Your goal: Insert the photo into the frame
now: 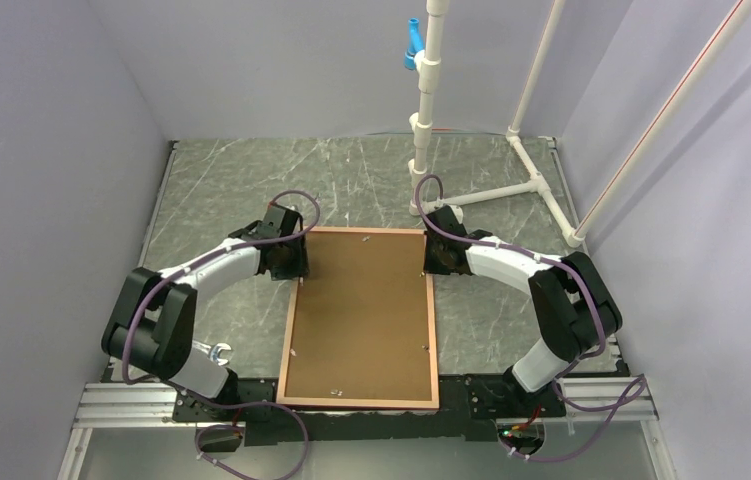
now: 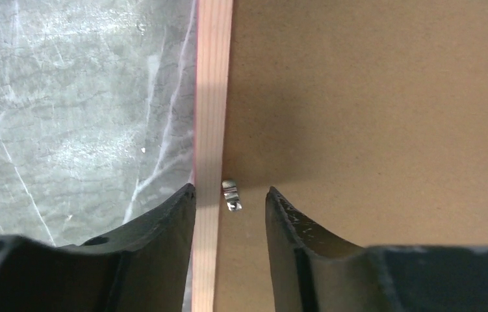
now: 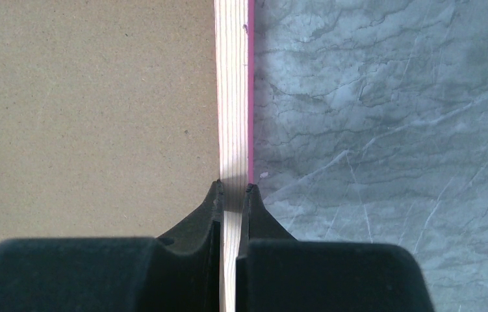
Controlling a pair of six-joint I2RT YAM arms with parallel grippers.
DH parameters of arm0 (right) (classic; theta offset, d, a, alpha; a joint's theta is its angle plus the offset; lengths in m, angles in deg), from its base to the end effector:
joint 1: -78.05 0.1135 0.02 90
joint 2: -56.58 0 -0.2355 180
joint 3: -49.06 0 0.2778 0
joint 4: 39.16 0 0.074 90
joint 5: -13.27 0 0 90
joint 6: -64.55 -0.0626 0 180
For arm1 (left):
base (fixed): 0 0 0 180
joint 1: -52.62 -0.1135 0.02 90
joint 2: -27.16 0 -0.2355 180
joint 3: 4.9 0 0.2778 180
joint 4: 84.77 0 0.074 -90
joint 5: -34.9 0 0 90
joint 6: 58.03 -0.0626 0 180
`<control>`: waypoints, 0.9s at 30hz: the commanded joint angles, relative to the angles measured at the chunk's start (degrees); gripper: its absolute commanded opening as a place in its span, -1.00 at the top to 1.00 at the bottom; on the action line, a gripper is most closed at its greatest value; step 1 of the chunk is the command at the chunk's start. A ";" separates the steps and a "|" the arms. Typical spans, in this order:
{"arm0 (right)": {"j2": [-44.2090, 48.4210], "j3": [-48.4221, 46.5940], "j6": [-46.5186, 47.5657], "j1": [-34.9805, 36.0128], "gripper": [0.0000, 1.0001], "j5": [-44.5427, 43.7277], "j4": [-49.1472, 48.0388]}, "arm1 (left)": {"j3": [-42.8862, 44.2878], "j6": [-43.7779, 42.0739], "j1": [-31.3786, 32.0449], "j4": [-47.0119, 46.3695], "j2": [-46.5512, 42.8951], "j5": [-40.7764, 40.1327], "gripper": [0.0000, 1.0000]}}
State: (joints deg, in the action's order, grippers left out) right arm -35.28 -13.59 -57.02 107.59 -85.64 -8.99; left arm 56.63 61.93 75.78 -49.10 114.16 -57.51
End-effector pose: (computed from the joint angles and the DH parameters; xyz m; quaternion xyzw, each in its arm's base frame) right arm 0.3000 0.1589 0.0964 0.0375 0.9611 0.0693 0.2648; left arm 0.2993 -0.1252 0.1096 -0.0627 0.9662 -0.0932 0.2320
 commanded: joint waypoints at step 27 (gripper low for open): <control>0.83 2.80 -0.32 1.07 1.00 5.83 6.31 | 2.99 1.04 3.66 6.92 5.83 -9.09 -0.05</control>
State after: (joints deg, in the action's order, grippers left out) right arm -35.14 -13.22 -57.00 107.59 -85.61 -9.47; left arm 60.59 63.11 79.62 -45.47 116.89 -62.87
